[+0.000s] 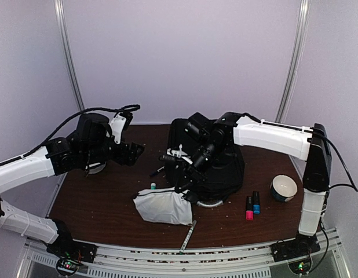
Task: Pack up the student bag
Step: Place the pencil case at the center of the board, then pick up the pencil case from the center of the board.
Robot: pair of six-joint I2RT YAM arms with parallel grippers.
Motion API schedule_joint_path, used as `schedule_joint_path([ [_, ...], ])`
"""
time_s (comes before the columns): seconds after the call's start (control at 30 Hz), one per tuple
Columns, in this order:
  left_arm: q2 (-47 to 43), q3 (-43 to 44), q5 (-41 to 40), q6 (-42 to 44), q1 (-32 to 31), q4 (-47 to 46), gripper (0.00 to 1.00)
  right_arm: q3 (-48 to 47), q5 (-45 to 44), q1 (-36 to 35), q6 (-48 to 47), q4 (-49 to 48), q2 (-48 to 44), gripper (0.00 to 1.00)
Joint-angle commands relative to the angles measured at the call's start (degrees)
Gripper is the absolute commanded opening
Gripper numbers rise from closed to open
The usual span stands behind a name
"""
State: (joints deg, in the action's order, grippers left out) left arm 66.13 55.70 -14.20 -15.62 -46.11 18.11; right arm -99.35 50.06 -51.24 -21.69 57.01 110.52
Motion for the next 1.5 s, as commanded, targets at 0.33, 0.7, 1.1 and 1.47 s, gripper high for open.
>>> schedule_joint_path([
  [0.33, 3.25, 0.29, -0.3, -0.51, 1.49, -2.86, 0.85, 10.76, -9.9, 6.14, -3.35, -6.56, -3.61, 0.38],
  [0.7, 1.81, 2.81, -0.29, -1.79, 1.81, -1.25, 0.84, -10.3, -14.84, -0.29, -13.23, 9.2, 9.86, 0.7],
  [1.1, -3.35, 0.7, -3.01, -3.66, 1.88, -2.15, 0.82, -20.36, -22.29, -4.78, -11.25, 16.75, 20.84, 0.68],
  [1.47, -1.69, 1.88, -3.14, -2.81, 1.89, -1.48, 0.81, -20.68, -21.76, -5.54, -9.33, 13.75, 22.63, 0.23],
])
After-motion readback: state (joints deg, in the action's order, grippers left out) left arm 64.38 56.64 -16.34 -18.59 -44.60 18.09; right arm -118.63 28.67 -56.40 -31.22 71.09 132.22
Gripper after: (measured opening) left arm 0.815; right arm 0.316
